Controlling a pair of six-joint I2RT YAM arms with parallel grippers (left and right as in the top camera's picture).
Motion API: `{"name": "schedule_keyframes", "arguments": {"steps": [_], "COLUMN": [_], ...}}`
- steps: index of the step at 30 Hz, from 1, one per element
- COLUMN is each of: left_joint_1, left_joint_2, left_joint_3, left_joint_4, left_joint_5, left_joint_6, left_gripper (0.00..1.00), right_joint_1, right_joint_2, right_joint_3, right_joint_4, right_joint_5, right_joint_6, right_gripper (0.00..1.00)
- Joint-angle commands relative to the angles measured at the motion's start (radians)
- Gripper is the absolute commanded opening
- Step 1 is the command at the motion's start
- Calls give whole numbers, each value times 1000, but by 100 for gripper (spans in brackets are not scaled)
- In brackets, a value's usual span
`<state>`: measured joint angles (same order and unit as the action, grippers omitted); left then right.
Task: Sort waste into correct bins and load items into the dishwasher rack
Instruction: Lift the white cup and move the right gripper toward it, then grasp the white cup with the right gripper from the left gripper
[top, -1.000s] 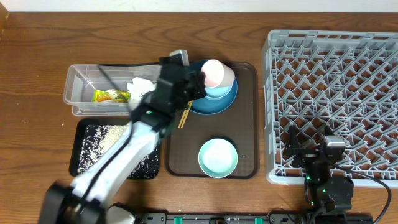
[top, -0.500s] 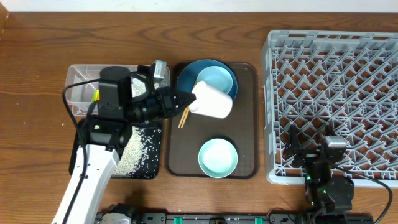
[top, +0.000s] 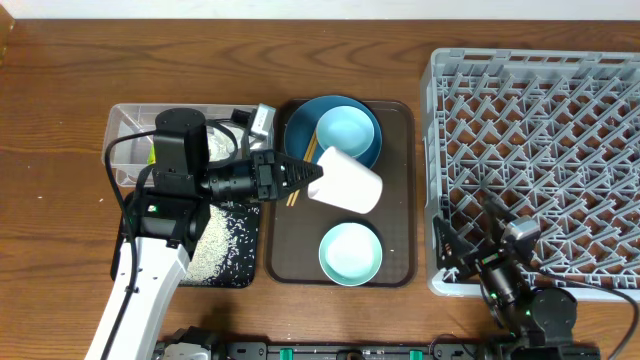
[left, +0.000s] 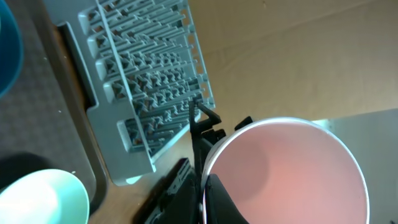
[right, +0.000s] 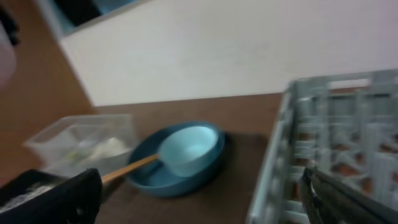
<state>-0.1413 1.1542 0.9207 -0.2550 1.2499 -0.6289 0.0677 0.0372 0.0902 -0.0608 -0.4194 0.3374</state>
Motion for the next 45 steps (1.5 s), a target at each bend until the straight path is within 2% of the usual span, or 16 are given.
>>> {"name": "schedule_keyframes", "arguments": {"steps": [1,8,13,17,28,33,41,45], "left_joint_1": [-2,-2,-2,-2,-4,-50,-154,-186], "left_joint_2": [-14,-15,-16,-19,-44,-45,-45,-45], "left_joint_3": [14,14,14,14,14,14,14,14], "left_joint_4": [2,2,2,2,60,89,355,388], "left_joint_5": [52,53,101,148,152,90,32,-11], "left_joint_6": [-6,-65,-80,-79,-84,-112,-267,-282], "left_gripper": [6,6,6,6,6,6,6,6], "right_joint_1": [10,10,10,10,12,13,39,72], "right_joint_2": [55,362,529,574,601,601,612,618], "right_joint_3": [166,595,750,765,765,764,764,764], "right_joint_4": [-72,-423,-476,-407,-403,-404,-402,-386], "right_joint_5": [-80,-201,-471,-661,-698,-723,-722,-722], "right_joint_6": [49,-100,-107,-107,-98,-99,-99,-99], "right_gripper": [99,99,99,99,95,97,97,96]}}
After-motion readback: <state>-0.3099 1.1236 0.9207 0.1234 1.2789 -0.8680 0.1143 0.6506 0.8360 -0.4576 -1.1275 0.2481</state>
